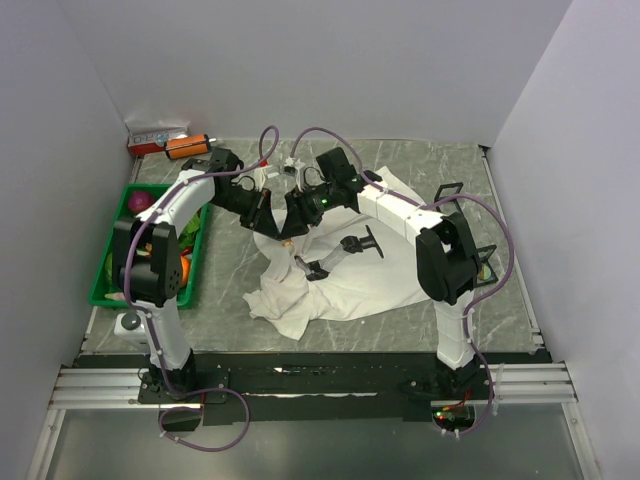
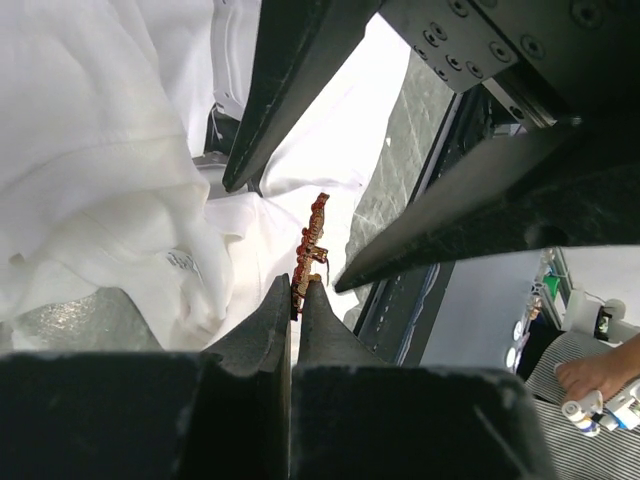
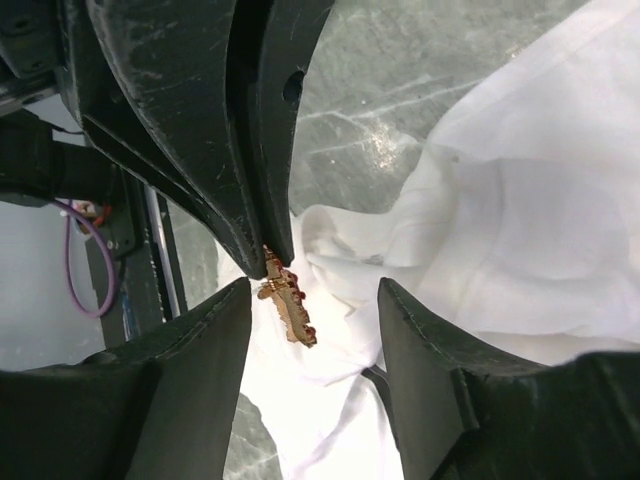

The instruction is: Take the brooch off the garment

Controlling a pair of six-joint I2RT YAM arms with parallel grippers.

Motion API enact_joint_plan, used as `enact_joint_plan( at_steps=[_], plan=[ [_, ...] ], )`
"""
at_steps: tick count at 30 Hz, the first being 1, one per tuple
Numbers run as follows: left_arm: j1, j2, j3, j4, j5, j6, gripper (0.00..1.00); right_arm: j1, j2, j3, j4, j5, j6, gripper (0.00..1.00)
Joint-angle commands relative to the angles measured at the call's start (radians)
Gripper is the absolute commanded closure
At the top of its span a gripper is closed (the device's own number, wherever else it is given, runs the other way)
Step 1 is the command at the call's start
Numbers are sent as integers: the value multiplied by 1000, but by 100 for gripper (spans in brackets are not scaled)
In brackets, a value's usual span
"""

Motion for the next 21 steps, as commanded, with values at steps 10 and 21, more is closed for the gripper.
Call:
enact_joint_plan(
  at_steps=[10,21],
  plan=[
    [-21,-72,29,29,-16,-2,99,16,18,-5,31,-30,-1,47],
    [-21,-54,47,-7,46,26,99,16,20,3,-1,-37,-87,60]
  ],
)
